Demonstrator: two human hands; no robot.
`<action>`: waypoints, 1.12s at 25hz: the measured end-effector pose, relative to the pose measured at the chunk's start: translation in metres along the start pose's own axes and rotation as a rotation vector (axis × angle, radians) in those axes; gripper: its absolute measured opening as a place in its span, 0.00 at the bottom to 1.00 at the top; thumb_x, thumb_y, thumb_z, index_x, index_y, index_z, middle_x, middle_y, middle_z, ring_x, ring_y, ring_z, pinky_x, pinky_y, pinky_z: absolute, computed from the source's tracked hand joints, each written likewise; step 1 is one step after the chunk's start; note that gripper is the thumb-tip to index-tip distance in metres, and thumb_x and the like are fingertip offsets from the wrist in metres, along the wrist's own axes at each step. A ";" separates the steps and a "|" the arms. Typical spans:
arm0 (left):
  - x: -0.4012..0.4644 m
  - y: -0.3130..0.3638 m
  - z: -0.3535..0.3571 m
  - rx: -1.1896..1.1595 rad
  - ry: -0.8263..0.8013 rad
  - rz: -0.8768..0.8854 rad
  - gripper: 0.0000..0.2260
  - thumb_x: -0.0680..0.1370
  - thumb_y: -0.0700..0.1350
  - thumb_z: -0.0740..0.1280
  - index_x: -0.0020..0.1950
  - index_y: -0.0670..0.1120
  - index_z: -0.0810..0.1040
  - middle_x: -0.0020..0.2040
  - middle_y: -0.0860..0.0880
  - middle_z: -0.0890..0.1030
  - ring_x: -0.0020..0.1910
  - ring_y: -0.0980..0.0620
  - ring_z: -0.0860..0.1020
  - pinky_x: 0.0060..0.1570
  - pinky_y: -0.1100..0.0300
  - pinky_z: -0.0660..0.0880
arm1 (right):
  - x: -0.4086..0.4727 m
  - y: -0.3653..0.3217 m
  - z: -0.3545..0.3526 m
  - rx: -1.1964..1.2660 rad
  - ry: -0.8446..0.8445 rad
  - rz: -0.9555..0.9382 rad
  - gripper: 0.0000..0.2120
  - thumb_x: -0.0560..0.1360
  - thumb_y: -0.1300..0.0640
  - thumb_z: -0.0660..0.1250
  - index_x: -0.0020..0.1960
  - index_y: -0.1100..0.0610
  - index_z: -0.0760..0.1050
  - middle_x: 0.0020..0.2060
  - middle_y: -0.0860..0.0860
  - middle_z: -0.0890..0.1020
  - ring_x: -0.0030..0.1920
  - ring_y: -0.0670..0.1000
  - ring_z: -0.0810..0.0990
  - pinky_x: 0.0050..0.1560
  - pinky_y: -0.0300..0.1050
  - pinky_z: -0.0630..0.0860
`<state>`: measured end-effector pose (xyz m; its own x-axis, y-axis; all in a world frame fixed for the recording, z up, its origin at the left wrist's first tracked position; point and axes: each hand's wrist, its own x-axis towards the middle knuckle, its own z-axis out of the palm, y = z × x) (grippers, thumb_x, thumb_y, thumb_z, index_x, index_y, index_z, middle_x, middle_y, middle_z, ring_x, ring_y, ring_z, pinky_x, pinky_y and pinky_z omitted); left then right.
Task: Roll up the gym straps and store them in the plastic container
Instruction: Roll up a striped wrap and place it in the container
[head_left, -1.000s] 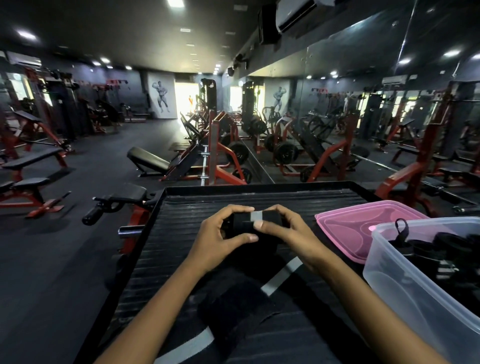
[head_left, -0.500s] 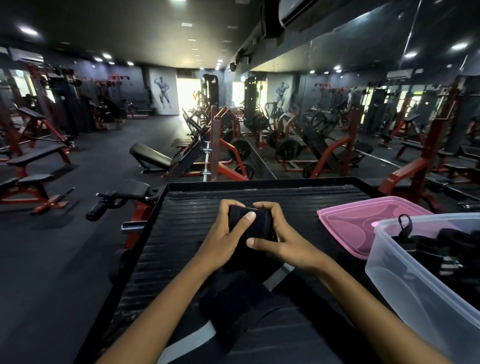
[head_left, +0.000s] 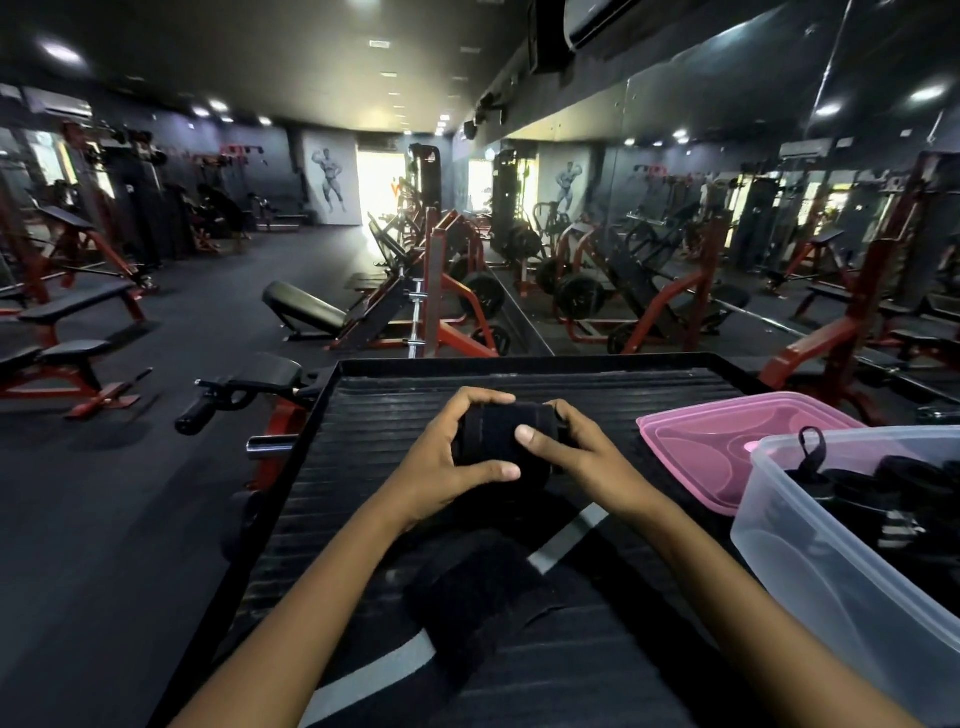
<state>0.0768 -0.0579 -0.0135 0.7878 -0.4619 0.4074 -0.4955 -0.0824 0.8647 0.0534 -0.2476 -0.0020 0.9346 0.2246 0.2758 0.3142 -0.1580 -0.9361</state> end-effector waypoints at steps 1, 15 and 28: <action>0.000 -0.001 -0.001 0.006 0.021 0.005 0.23 0.70 0.41 0.76 0.61 0.54 0.73 0.59 0.56 0.78 0.59 0.55 0.78 0.57 0.59 0.76 | 0.001 0.001 0.000 0.010 0.006 0.001 0.10 0.75 0.53 0.69 0.50 0.58 0.74 0.42 0.50 0.79 0.43 0.46 0.79 0.45 0.39 0.74; 0.002 -0.001 -0.005 0.076 0.033 0.071 0.26 0.66 0.41 0.79 0.62 0.51 0.74 0.58 0.55 0.79 0.59 0.56 0.78 0.59 0.60 0.75 | 0.002 -0.003 -0.009 -0.044 0.050 -0.099 0.13 0.70 0.57 0.73 0.53 0.59 0.78 0.43 0.51 0.82 0.43 0.45 0.81 0.42 0.37 0.76; 0.001 -0.014 0.008 0.194 0.109 -0.004 0.26 0.72 0.56 0.68 0.63 0.47 0.62 0.57 0.49 0.77 0.56 0.56 0.78 0.56 0.62 0.75 | -0.003 0.008 0.010 -0.167 -0.162 0.005 0.45 0.78 0.65 0.63 0.77 0.49 0.32 0.59 0.26 0.62 0.57 0.20 0.64 0.67 0.31 0.61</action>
<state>0.0818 -0.0641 -0.0272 0.8196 -0.3639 0.4426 -0.5452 -0.2575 0.7978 0.0516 -0.2396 -0.0126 0.9015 0.3726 0.2200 0.3455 -0.3139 -0.8844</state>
